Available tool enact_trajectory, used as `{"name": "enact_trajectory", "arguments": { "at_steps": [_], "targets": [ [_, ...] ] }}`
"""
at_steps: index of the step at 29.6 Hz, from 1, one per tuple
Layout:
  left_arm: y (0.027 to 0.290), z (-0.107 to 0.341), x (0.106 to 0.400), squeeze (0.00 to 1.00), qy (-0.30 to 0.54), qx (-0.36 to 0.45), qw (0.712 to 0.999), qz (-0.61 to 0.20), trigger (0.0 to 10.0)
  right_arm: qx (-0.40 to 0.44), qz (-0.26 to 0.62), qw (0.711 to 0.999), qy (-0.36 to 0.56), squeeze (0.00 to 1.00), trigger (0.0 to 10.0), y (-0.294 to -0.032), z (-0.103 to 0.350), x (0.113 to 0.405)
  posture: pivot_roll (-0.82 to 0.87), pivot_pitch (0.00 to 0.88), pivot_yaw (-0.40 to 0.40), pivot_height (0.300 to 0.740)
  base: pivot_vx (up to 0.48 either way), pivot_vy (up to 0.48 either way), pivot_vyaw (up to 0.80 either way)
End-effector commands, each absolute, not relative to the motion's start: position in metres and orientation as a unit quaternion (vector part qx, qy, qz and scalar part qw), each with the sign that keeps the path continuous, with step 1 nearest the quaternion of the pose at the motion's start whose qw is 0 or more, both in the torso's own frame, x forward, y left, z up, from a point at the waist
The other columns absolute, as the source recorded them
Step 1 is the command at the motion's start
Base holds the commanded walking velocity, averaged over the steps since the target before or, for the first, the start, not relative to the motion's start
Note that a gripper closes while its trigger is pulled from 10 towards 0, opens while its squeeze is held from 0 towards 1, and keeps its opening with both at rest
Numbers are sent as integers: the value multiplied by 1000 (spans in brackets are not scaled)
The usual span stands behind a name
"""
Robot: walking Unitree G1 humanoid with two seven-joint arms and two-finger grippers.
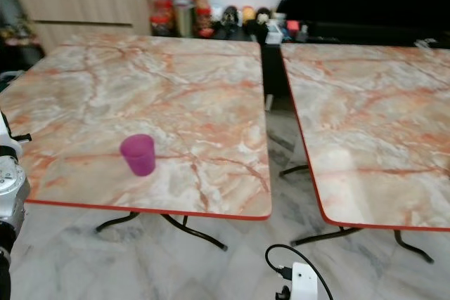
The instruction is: Setting the table
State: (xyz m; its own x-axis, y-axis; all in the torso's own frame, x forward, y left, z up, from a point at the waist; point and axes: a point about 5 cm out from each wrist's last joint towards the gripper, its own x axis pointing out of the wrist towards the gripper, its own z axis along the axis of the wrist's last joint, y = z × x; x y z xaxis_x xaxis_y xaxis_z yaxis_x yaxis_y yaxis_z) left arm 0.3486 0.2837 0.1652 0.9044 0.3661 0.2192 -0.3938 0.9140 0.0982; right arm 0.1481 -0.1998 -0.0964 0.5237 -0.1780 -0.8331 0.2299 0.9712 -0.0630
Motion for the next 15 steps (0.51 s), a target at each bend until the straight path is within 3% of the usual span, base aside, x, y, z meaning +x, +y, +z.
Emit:
{"name": "enact_trajectory", "arguments": {
  "at_steps": [1,2,3,4,9,15],
  "targets": [
    [248,154,359,0,-59,36,995,75,10000,27,-111,879,463,0,10000,-195,-94,155,49,0,7,736,0,0,0],
    [235,149,362,0,-44,19,998,29,10000,27,-112,879,463,0,10000,-195,-94,155,48,0,8,736,0,0,0],
    [228,147,362,580,-37,17,999,6,10000,28,-113,879,463,0,10000,-195,-94,155,46,0,11,736,0,0,0],
    [223,145,363,1000,-30,4,999,-20,10000,28,-114,879,463,0,10000,-195,-94,154,44,0,15,736,0,0,0],
    [208,153,366,1000,-25,-20,994,-104,10000,30,-116,876,468,0,10000,-193,-96,149,54,0,19,736,0,0,0],
    [207,183,375,1000,-44,-23,990,-134,10000,33,-115,875,469,0,10000,-190,-97,148,48,0,32,736,0,0,0]
  ]
}}
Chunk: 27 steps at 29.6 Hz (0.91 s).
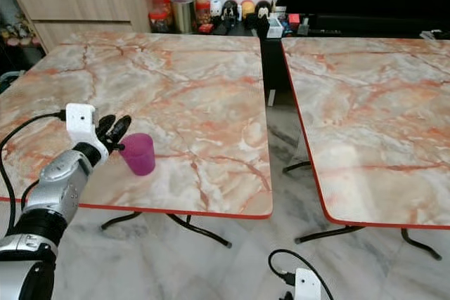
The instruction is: Setting the table
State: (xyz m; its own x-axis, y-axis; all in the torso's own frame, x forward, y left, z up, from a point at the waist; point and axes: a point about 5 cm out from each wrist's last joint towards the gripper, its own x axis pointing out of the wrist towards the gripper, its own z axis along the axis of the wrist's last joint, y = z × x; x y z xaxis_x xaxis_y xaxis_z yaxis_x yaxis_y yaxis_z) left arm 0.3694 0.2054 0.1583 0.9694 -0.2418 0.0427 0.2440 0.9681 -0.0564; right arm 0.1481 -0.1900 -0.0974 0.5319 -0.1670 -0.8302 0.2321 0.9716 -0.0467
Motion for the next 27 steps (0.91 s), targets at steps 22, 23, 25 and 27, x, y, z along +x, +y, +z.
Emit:
{"name": "enact_trajectory", "arguments": {
  "at_steps": [22,23,25,27],
  "targets": [
    [215,173,372,0,98,70,973,-196,10000,32,-118,874,470,0,10000,-192,-98,147,48,0,32,736,0,0,0],
    [218,172,371,0,105,71,973,-193,10000,31,-118,874,470,0,10000,-192,-98,146,50,0,31,736,0,0,0],
    [224,167,369,0,123,80,972,-186,10000,31,-118,874,471,0,10000,-192,-98,146,50,0,31,736,0,0,0],
    [227,165,366,0,136,82,969,-189,10000,31,-117,874,470,0,10000,-192,-97,147,48,0,32,736,0,0,0]
  ]
}}
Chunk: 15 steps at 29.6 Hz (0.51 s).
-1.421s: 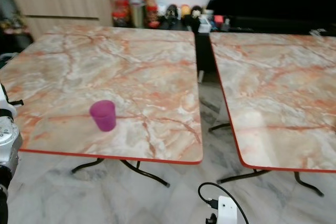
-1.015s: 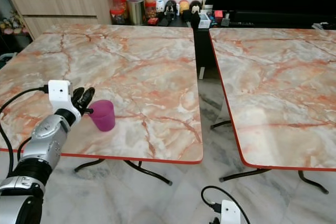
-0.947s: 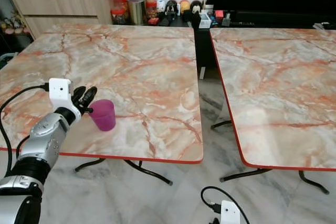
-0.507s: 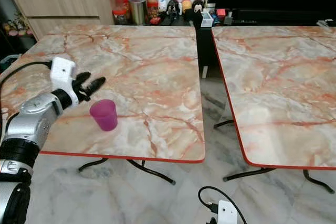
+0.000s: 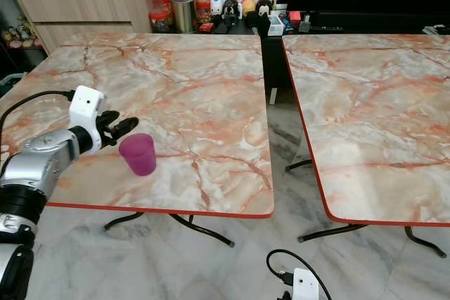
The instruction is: Setting the table
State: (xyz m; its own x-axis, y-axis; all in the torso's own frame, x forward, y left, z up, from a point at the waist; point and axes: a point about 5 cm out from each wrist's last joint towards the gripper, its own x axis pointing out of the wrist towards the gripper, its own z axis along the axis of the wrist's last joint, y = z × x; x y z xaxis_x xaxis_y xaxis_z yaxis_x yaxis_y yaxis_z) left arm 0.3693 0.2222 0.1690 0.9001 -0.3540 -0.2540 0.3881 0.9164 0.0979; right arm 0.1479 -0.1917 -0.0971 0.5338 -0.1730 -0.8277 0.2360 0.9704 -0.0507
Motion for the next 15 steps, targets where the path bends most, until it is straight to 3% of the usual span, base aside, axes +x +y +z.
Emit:
{"name": "enact_trajectory", "arguments": {
  "at_steps": [1,15],
  "targets": [
    [228,164,365,0,141,82,967,-194,10000,31,-116,875,469,0,10000,-192,-97,148,49,0,31,736,0,0,0],
    [219,155,361,0,160,88,957,-225,10000,29,-113,876,468,0,10000,-192,-96,150,45,0,31,736,0,0,0]
  ]
}}
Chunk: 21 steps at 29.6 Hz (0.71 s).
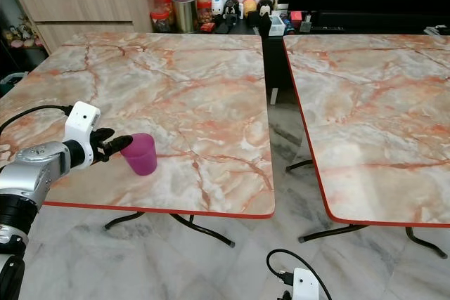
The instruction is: Setting the table
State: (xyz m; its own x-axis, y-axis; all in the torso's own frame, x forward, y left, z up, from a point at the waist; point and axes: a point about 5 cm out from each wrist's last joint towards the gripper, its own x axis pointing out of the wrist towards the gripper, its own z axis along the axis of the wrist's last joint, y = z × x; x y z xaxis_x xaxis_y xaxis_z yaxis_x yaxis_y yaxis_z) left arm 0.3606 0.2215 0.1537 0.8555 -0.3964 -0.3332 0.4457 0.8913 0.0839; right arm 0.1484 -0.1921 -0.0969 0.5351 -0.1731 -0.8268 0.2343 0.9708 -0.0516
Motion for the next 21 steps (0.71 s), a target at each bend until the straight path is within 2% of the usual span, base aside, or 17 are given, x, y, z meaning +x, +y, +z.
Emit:
{"name": "enact_trajectory", "arguments": {
  "at_steps": [1,17,18,19,20,21],
  "targets": [
    [218,154,361,0,161,88,957,-225,10000,29,-113,876,467,0,10000,-192,-96,150,43,0,32,736,0,0,0],
    [209,147,363,0,174,108,952,-228,10000,27,-118,876,467,0,10000,-196,-96,150,36,0,30,736,0,0,0],
    [209,147,363,0,175,108,952,-228,8235,27,-118,876,466,0,10000,-196,-96,150,36,0,29,736,0,0,0],
    [209,147,363,0,175,109,952,-228,8235,27,-117,876,466,0,10000,-196,-96,150,36,0,29,736,0,0,0],
    [209,147,363,0,175,109,952,-227,2431,26,-117,877,466,0,10000,-196,-96,150,37,0,29,736,0,0,0],
    [210,147,363,0,175,109,952,-226,0,26,-117,877,466,0,10000,-196,-96,150,37,0,30,736,0,0,0]
  ]
}}
